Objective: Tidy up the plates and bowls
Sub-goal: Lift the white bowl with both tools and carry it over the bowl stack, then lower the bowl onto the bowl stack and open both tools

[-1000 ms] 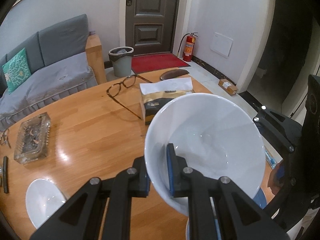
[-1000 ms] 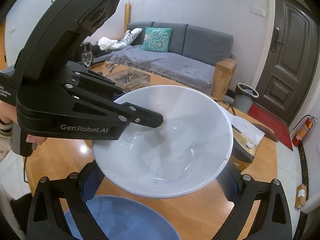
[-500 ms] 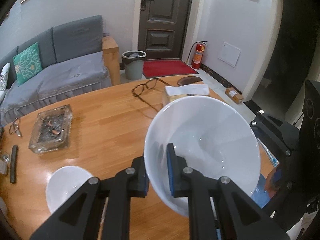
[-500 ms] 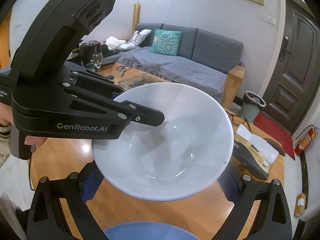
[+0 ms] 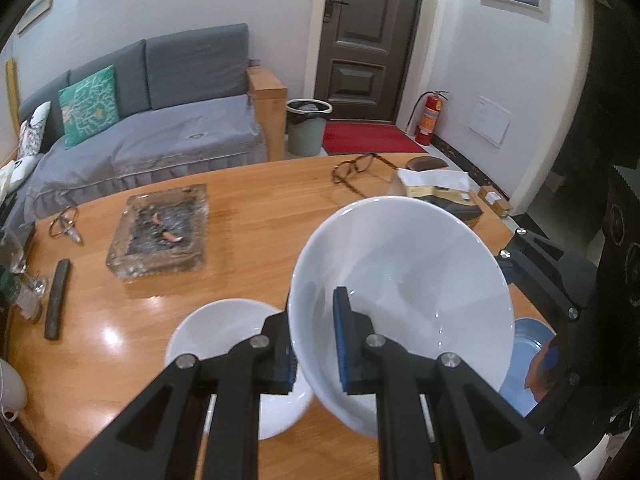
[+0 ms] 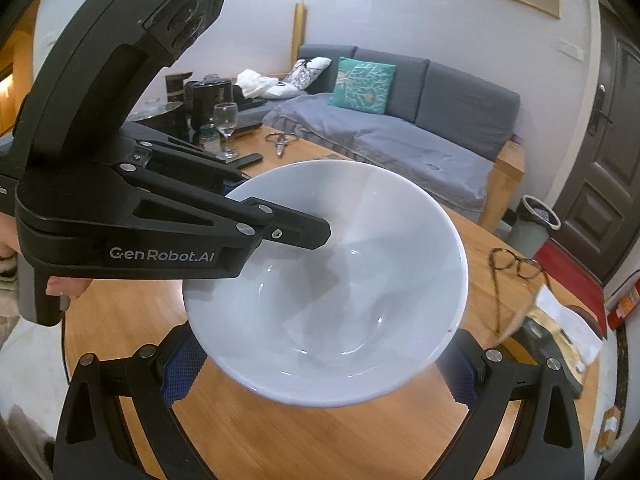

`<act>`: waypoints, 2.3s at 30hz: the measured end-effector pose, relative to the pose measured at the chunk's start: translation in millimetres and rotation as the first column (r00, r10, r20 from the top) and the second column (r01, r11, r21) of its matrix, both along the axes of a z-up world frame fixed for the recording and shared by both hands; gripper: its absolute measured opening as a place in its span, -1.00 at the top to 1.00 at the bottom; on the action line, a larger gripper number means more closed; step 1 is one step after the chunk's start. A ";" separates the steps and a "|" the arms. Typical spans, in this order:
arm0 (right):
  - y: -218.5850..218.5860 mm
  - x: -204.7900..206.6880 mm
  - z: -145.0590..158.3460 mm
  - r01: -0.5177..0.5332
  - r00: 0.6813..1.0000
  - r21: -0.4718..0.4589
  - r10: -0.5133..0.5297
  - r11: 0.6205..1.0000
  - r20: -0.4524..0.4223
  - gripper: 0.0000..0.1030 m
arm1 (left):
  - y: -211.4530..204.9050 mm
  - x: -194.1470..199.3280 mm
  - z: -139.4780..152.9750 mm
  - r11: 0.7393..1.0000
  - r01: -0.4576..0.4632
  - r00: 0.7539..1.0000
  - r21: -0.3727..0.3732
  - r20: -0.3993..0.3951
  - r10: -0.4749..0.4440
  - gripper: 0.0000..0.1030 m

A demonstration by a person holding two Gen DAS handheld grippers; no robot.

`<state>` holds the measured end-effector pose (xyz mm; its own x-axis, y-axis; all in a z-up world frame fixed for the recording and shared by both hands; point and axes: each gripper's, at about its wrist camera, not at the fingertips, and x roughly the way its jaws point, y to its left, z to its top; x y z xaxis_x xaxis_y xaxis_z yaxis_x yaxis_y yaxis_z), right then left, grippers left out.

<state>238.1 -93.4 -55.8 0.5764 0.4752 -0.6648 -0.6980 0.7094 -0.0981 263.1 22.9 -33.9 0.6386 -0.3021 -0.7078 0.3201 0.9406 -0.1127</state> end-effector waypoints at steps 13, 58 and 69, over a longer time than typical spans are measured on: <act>65.3 12.7 -18.1 -0.061 0.998 -0.003 0.061 0.998 -0.034 -0.87 | 67.4 6.3 -19.4 0.997 -0.077 0.997 -0.011 -0.020 0.077 0.79; 95.7 45.7 -57.8 -0.099 0.982 -0.010 0.096 0.995 -0.161 -0.87 | 93.0 32.8 -81.1 0.995 -0.100 0.990 0.007 -0.104 0.100 0.74; 94.3 43.9 -58.9 -0.103 0.982 -0.020 0.099 0.994 -0.159 -0.88 | 89.3 30.7 -81.3 0.995 -0.091 0.991 0.044 -0.095 0.095 0.72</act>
<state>282.0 0.9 -114.7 0.4130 0.5059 -0.7573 -0.7743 0.6328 0.0004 293.9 112.2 -115.2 0.5906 -0.2149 -0.7778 0.2206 0.9702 -0.1006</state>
